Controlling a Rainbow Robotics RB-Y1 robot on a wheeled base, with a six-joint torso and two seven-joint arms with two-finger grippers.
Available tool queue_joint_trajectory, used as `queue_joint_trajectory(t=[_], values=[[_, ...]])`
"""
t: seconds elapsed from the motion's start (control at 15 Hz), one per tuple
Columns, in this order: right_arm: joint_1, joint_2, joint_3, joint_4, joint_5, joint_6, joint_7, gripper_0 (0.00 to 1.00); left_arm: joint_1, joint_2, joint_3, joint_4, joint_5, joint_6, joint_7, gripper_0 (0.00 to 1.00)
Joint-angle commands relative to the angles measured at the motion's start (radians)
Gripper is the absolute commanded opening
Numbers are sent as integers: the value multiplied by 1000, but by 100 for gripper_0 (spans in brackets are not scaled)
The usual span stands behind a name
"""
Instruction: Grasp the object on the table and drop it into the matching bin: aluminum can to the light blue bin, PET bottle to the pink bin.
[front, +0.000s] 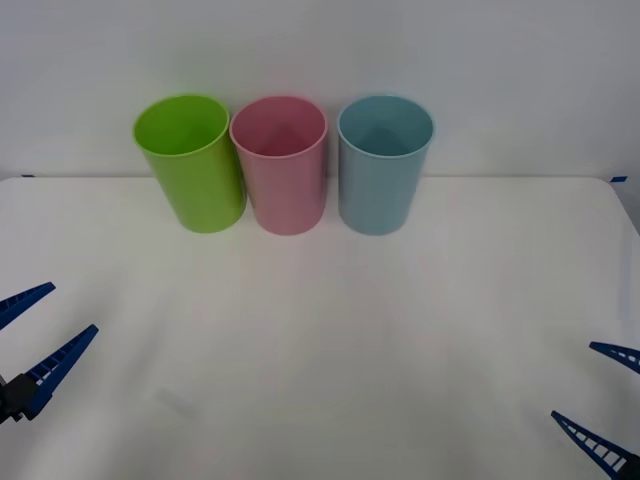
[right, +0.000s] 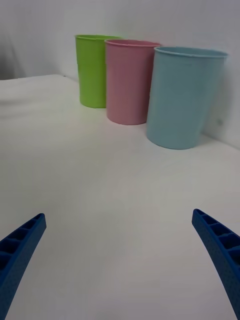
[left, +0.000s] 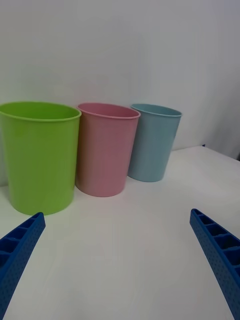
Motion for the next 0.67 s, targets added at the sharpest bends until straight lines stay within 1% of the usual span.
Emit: queue_joint_trajectory(t=[0.07,0.2,0.33,0.67], values=[[-2,-19,-32,56,26,-50,5,100,0,0,0,0,0,0,0,100],[-2,-27,-29,76,35,-62,5,100,0,0,0,0,0,0,0,100],[0,-24,-25,76,73,-61,-1,100,0,0,0,0,0,0,0,100],[0,-24,-25,76,73,-61,-1,100,0,0,0,0,0,0,0,100]])
